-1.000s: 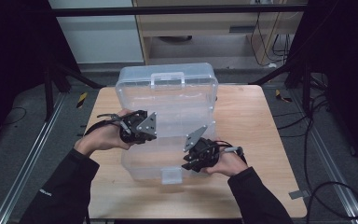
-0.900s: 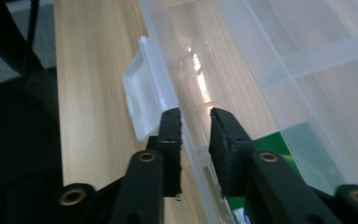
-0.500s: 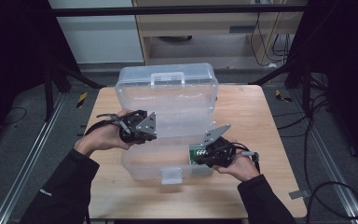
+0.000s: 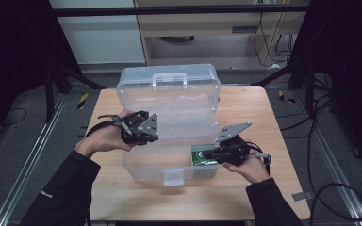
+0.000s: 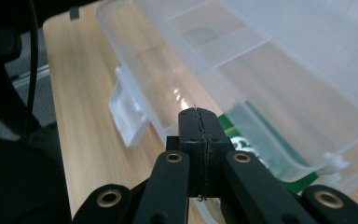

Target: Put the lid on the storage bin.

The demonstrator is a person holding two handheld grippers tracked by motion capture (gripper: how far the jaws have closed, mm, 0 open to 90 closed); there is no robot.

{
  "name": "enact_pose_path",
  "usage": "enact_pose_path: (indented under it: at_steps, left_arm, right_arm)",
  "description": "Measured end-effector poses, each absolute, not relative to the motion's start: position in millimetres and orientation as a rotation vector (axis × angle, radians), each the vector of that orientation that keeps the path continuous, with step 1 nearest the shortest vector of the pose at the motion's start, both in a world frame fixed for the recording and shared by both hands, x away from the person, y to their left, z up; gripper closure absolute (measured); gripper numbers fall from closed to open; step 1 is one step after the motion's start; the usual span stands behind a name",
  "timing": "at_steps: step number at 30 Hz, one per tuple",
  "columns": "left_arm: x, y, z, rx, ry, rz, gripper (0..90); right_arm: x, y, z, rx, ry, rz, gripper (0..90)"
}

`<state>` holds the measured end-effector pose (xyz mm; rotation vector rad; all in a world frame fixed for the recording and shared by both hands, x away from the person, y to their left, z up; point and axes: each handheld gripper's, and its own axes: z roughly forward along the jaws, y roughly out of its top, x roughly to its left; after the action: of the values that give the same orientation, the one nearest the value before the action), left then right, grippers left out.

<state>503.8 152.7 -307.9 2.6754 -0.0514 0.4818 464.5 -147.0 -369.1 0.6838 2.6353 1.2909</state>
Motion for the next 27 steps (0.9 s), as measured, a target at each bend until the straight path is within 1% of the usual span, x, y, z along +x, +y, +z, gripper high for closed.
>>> enact_pose_path:
  at_steps: [10, 16, 27]
  left_arm:
    - [503.8, 153.0, -308.2, 2.671, -0.048, 0.479, 84.3]
    - [504.0, 151.9, -308.2, 2.673, -0.047, 0.475, 84.3]
    - [503.8, 153.2, -309.0, 2.665, -0.042, 0.467, 84.3]
  right_arm:
    - [468.2, -158.6, -349.6, 0.744, 2.464, 1.521, 90.0]
    - [476.4, -169.8, -339.3, 0.836, 2.290, 1.620, 90.0]
    - [507.1, -174.9, -330.9, 0.963, 2.165, 1.613, 90.0]
